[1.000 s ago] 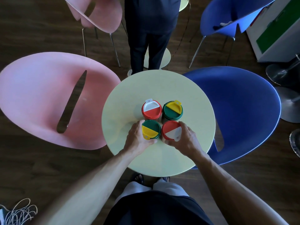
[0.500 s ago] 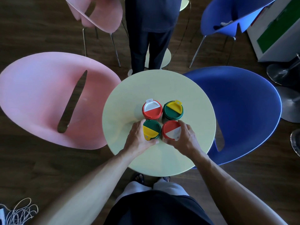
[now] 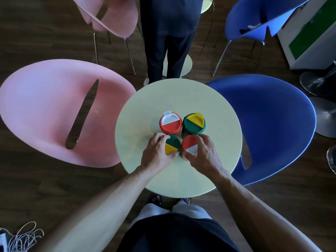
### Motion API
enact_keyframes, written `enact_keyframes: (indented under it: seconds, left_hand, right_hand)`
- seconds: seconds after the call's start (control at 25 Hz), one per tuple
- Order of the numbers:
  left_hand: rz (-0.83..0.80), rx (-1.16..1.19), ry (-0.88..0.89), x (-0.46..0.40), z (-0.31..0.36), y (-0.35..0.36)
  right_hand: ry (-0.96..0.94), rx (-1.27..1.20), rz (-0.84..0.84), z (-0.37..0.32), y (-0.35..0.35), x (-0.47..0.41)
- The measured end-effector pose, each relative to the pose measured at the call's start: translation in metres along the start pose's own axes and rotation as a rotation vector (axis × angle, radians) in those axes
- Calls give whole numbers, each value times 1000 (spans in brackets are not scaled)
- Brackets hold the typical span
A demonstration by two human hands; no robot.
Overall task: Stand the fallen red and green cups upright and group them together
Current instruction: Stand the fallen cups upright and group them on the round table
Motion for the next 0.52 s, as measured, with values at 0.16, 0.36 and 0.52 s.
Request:
enact_keyframes:
  seconds: [0.16,0.36,0.52]
  left_hand:
    - [-21,-25,6,-1,-1,2]
    - [-36,10,34,-3,1,1]
    - [-33,52,154,-21,21,-11]
  right_hand:
    - [0,-4,-6,-1,0,-1]
    - [16,24,-29,-3,-4,0]
    - [36,43,19,-4,-19,6]
Point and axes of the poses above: each hand's wrist, its own x-axis away from the middle knuckle, its own y-axis out of the palm, z = x × y, the point moved 7 cm from there along -x, towards the middle knuckle, and after that the axes turned 1 degree about -x, right-handed, at the moved point
